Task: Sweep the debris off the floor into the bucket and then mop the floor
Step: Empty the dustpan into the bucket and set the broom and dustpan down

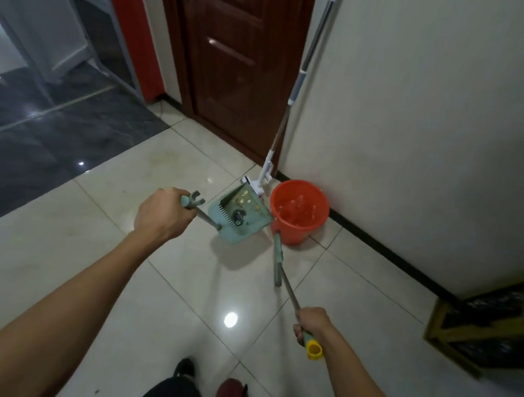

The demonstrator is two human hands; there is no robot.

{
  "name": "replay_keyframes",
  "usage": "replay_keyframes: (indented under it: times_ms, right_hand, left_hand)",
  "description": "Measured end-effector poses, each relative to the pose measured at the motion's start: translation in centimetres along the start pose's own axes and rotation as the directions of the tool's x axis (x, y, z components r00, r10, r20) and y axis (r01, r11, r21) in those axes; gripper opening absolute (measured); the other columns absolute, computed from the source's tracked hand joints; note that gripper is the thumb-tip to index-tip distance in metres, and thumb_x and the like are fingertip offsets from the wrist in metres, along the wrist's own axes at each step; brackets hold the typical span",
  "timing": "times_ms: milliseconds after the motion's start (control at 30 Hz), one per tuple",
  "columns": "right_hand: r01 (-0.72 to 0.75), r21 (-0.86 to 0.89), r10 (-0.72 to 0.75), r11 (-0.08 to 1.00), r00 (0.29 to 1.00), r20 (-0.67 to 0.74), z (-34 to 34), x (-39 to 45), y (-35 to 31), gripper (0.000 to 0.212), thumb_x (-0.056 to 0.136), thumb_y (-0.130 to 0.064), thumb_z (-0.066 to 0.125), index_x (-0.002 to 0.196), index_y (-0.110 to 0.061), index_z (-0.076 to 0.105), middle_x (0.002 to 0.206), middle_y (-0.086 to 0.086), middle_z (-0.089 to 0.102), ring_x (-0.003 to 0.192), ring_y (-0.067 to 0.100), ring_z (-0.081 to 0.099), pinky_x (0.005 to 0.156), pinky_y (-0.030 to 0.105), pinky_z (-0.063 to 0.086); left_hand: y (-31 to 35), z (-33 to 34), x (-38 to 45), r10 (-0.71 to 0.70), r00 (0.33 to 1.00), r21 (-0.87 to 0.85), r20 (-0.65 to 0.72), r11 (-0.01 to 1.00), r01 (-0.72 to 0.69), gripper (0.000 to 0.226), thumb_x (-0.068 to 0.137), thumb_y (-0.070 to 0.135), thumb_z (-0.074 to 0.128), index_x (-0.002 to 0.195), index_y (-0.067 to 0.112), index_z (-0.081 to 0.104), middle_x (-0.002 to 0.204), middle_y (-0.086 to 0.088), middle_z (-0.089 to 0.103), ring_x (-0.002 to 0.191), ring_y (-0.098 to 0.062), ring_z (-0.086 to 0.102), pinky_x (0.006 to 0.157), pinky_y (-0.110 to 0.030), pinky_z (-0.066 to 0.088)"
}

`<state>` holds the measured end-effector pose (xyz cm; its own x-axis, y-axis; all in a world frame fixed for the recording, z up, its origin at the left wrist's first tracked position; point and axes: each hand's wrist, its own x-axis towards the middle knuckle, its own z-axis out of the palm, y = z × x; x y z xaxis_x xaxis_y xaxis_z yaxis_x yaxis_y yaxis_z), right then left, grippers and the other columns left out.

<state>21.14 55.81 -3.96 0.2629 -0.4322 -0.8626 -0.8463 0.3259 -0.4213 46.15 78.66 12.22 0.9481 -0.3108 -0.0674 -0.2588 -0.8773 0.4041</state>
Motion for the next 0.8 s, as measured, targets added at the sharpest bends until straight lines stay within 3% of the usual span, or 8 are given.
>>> replay_keyframes:
  times_ms: [167,333,500,633,800]
  right_hand:
    - [-0.068,0.087,0.070,0.994,0.997,-0.024,-1.5,1.4,-0.4,0.016,0.094,0.006,0.040,0.085,0.009,0.053,0.045,0.012,0.051,0.029,0.017,0.040,0.037,0.019,0.037]
    - [-0.111,0.196,0.117,0.974,0.993,-0.021,-2.3,3.5,-2.3,0.013,0.098,0.001,0.043,0.094,0.008,0.053,0.048,0.014,0.052,0.025,0.016,0.040,0.034,0.017,0.037]
    - [-0.121,0.285,0.142,0.951,0.988,-0.055,-3.1,5.2,-5.1,0.016,0.096,0.001,0.042,0.097,0.011,0.054,0.054,0.017,0.055,0.029,0.019,0.044,0.032,0.019,0.038]
    - [-0.101,0.385,0.149,0.917,0.984,-0.096,-3.1,5.9,-7.0,0.017,0.096,0.003,0.040,0.101,0.012,0.054,0.063,0.021,0.058,0.036,0.022,0.048,0.033,0.020,0.040]
    - [-0.052,0.469,0.120,0.882,0.986,-0.117,-4.2,7.3,-9.8,0.017,0.094,0.003,0.040,0.099,0.011,0.054,0.059,0.020,0.057,0.038,0.024,0.048,0.033,0.024,0.040]
  left_hand:
    - [3.1,0.4,3.8,0.069,0.998,-0.024,0.010,0.997,-0.069,0.009,0.085,0.035,0.071,0.087,0.027,0.073,0.071,0.000,0.065,0.070,-0.027,0.064,0.067,-0.042,0.060]
    - [5.9,1.2,8.9,0.175,0.984,0.000,0.028,0.985,-0.175,0.007,0.088,0.032,0.068,0.083,0.027,0.071,0.070,0.001,0.063,0.067,-0.022,0.061,0.060,-0.033,0.050]
    - [8.2,3.1,14.3,0.298,0.953,0.103,0.061,0.947,-0.303,0.015,0.084,0.038,0.062,0.086,0.029,0.072,0.071,0.002,0.067,0.070,-0.027,0.066,0.065,-0.040,0.059]
    - [11.2,4.2,17.6,0.489,0.860,0.246,0.142,0.824,-0.509,0.023,0.085,0.039,0.056,0.099,0.033,0.073,0.082,-0.003,0.071,0.076,-0.031,0.068,0.066,-0.036,0.055]
    - [15.8,5.2,18.6,0.650,0.681,0.414,0.336,0.547,-0.727,0.025,0.093,0.029,0.055,0.113,0.028,0.068,0.098,-0.006,0.072,0.087,-0.032,0.069,0.064,-0.034,0.044]
